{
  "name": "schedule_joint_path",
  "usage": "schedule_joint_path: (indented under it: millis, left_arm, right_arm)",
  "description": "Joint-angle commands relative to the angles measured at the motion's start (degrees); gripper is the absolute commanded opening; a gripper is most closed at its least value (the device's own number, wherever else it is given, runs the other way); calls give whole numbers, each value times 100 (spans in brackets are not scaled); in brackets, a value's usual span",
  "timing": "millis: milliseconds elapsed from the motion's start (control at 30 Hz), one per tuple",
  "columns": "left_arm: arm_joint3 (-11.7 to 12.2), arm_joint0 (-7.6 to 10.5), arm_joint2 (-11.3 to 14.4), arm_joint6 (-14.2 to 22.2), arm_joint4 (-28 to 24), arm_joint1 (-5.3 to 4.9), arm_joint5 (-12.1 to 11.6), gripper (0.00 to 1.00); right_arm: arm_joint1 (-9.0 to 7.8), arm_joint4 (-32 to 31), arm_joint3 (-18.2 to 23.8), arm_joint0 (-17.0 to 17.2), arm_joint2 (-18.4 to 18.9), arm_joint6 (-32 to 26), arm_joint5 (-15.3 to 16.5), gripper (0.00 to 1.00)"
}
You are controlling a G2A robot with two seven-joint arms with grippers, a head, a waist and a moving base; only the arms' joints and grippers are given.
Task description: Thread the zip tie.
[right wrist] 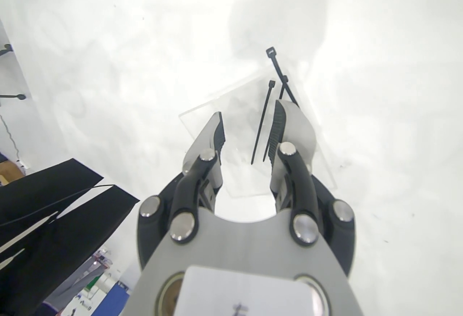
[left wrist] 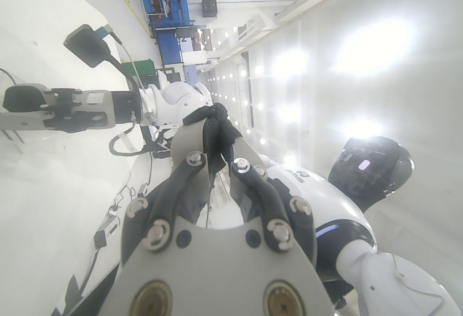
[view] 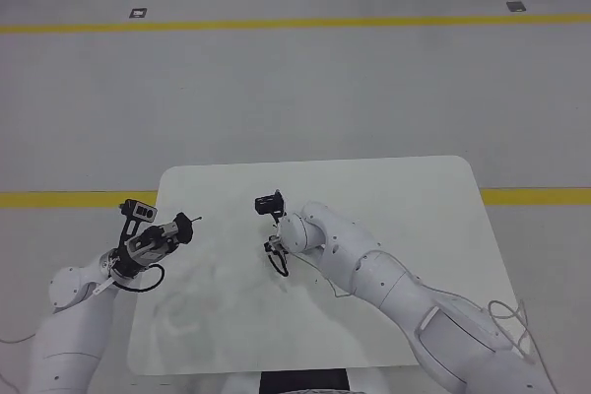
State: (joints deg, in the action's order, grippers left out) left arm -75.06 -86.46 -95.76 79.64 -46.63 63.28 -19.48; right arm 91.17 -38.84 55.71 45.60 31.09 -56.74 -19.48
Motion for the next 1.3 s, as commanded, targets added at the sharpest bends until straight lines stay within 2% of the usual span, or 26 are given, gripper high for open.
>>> schedule_joint_path:
  millis: [0, 433, 867, 933, 1067, 1267]
  left_arm:
    - [0, 0, 0, 0, 0, 0, 0, 0]
    - [0, 0, 0, 0, 0, 0, 0, 0]
    - [0, 0, 0, 0, 0, 0, 0, 0]
    - [0, 0, 0, 0, 0, 0, 0, 0]
    - [0, 0, 0, 0, 0, 0, 0, 0]
    - [0, 0, 0, 0, 0, 0, 0, 0]
  right_arm:
    - [56, -131, -70, 16, 44, -5, 0, 25]
    - [352, -663, -360, 149, 356, -128, 0, 15]
    - [558, -1114, -566, 234, 591, -223, 0, 16]
    - [585, -1177, -592, 242, 616, -237, 0, 13]
    - [644, -1253, -611, 263, 676, -248, 0, 0]
    - [684, -1330, -598, 265, 781, -249, 0, 0]
